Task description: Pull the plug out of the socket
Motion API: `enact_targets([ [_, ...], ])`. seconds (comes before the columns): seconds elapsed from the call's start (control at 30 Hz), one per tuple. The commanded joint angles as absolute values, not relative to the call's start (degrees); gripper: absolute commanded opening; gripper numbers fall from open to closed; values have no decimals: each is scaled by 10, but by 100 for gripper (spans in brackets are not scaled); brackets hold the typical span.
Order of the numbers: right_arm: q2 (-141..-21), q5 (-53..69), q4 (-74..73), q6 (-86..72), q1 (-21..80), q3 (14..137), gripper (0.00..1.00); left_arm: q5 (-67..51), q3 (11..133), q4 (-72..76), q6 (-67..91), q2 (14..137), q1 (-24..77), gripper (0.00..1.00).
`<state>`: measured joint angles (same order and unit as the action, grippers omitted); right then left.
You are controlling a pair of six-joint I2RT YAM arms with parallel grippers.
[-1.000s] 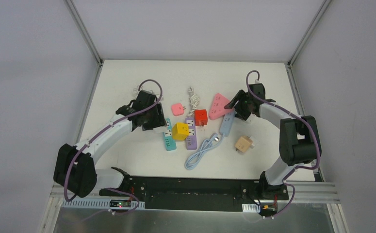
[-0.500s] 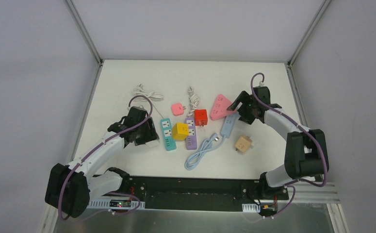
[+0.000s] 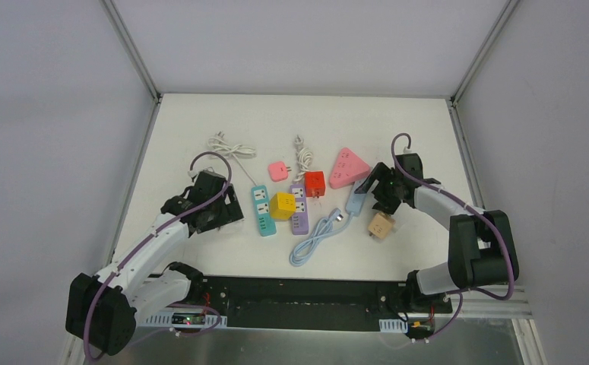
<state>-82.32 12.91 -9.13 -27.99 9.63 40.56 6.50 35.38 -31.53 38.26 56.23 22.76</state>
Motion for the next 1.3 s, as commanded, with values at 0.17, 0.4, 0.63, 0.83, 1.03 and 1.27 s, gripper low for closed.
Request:
enact_targets([
  [0.17,-826,140,-76,-274,98,405,80,154,413,-379,368,536,222,88],
  [0.4,-848,126,-89,-285,98,406,73,163,447,-366,334,482,222,88],
  [0.63,-863,180,-36,-291,98,389,60,33,499,-302,315,520,222,87],
  [0.83,-888,171,-27,-303,98,384,30,-135,542,-160,375,633,236,82],
  [1.03,-886,176,-4,-303,93,358,7,-155,635,-105,393,787,295,82],
  [1.27,-863,197,25,-297,78,336,0,-182,791,-78,407,990,358,80],
])
